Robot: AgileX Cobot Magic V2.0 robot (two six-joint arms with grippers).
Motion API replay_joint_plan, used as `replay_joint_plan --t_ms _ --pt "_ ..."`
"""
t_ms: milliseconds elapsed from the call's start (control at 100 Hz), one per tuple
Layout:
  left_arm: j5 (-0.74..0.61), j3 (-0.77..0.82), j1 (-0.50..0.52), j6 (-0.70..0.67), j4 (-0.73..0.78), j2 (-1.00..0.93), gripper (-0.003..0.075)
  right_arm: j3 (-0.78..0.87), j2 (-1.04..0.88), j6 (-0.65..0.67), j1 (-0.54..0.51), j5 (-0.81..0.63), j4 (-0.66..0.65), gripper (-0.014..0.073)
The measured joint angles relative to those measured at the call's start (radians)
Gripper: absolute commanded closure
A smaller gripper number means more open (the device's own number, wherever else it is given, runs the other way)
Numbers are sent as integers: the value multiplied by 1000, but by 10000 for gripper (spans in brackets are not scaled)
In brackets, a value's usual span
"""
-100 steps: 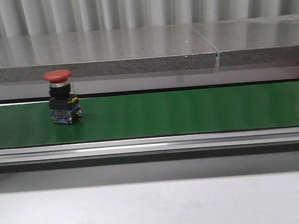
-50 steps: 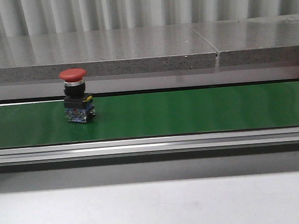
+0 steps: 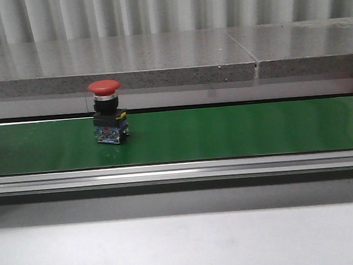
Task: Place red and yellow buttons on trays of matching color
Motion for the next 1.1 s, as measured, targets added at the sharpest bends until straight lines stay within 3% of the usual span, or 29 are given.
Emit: replay_joint_plan --t_ms 270,430,550,780,1100 --pt "-35 66 -1 2 2 -260 139 0 0 0 0 0 0 661" --pt "-57 183 -1 2 2 -427 211 0 0 0 0 0 0 661" --pt "-95 299 -1 2 2 -558 349 0 0 0 0 0 0 661" --pt "-138 530 -1 2 0 -799 739 0 0 0 0 0 0 661" --pt "-140 661 -1 2 -2 -923 741 0 0 0 0 0 0 661"
